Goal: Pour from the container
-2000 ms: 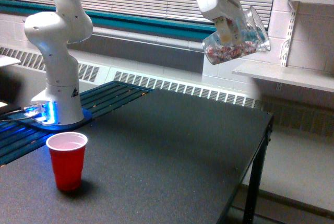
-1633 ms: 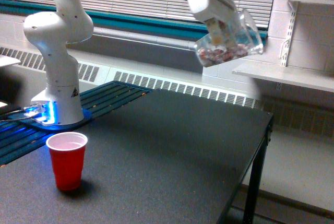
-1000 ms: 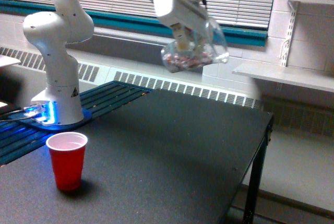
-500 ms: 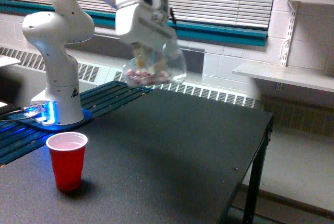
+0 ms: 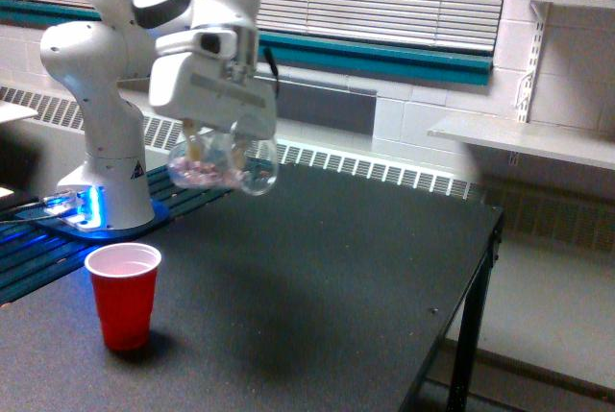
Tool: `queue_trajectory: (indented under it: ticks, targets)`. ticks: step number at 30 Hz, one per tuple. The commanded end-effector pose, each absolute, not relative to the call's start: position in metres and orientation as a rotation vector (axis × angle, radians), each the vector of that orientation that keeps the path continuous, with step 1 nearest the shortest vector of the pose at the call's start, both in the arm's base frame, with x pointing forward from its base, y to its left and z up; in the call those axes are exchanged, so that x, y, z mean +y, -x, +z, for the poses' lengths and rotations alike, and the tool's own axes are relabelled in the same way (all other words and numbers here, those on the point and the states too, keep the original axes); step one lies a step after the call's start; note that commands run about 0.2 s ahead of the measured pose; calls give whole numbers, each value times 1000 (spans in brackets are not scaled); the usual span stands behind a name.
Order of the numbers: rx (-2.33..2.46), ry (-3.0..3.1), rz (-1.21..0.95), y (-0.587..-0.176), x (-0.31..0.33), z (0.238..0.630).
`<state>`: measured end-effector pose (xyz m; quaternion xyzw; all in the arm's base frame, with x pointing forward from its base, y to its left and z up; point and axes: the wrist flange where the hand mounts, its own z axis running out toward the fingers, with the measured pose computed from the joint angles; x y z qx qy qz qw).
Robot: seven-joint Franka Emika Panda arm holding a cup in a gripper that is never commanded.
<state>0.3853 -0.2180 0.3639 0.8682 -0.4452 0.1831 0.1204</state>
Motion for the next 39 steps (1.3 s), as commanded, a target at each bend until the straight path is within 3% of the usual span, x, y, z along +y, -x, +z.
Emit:
queue_trajectory:
  ticks: [1, 20, 39]
  targets:
    - [-1359, -2494, 525, -359, -229, 360]
    - [-1439, -2395, 395, -278, -231, 343]
    - [-1437, -2341, 251, -252, -227, 332]
